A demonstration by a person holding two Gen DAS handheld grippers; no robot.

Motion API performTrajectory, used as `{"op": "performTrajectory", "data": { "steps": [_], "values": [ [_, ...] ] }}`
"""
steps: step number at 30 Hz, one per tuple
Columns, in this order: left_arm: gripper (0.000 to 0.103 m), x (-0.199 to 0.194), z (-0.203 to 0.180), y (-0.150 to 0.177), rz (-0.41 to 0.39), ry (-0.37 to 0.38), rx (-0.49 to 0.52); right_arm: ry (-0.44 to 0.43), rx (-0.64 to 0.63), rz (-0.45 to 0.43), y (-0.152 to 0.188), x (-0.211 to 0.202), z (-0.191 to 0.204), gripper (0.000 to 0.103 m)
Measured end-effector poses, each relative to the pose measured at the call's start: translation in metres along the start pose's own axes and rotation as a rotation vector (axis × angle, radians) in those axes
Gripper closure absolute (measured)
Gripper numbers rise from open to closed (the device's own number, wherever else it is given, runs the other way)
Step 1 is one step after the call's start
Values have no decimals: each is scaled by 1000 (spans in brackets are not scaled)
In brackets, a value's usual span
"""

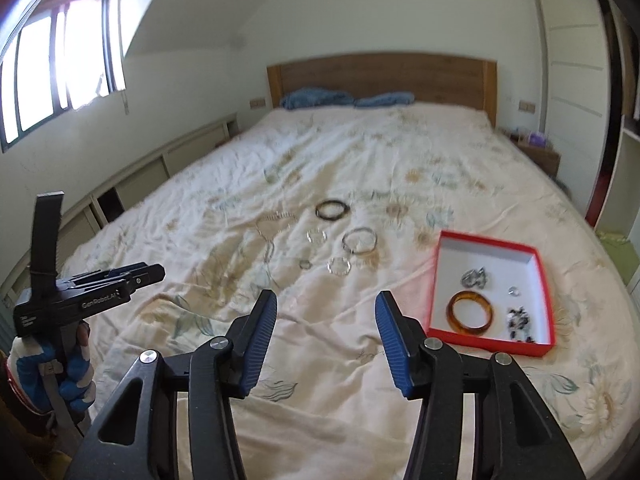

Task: Organize jewelry
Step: 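Withdraw both open tools from the box toward the remaining jewelry, then grasp a small silver ring with the left tool while the right tool grasps a twisted silver hoop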

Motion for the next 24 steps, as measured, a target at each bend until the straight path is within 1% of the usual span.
{"op": "performTrajectory", "data": {
  "steps": [3,9,13,18,21,24],
  "values": [
    [68,32,-6,-5,25,39,13,-1,1,63,-3,41,-6,53],
    [68,94,-22,-20,61,104,77,6,17,151,-8,111,-22,54],
    [69,136,-25,-34,73,133,105,-1,38,192,-15,159,-36,56],
    [69,178,-25,-48,88,157,129,-25,49,227,-25,213,-47,64],
    [69,204,-24,-53,98,164,141,-43,60,248,-27,237,-50,68],
    [69,222,-25,-55,110,172,158,-59,58,260,-30,256,-52,69]
  ]
}}
Point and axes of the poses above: each gripper's, at about its wrist camera, not at the fingertips, and x roughly the way its jaws point, z to its left, y to its underside, the point moved 3 cm from there along x, roughly the way its jaws point, and after that the axes turned 9 degrees about x, right-handed, at the moved point
